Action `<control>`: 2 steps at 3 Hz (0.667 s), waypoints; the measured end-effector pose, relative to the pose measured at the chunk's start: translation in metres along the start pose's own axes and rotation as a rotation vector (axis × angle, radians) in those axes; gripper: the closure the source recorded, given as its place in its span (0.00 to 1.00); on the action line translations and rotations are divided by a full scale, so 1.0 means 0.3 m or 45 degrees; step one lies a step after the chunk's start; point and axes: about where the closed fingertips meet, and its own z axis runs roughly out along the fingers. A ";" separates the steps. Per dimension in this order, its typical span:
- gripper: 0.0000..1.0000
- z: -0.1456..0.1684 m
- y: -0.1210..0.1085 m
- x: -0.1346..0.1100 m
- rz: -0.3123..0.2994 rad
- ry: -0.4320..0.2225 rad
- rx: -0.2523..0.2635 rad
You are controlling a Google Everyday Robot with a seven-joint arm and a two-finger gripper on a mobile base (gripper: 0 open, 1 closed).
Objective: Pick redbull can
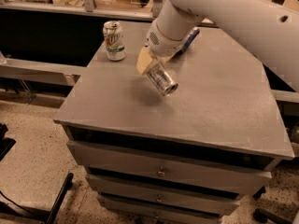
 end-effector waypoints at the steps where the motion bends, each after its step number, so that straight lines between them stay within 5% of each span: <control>1: 1.00 -0.092 0.060 -0.061 -0.201 -0.096 -0.117; 2: 1.00 -0.105 0.072 -0.075 -0.334 -0.117 -0.123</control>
Offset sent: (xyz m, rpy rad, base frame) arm -0.0045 0.0136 0.0324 0.0652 -0.0619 0.1594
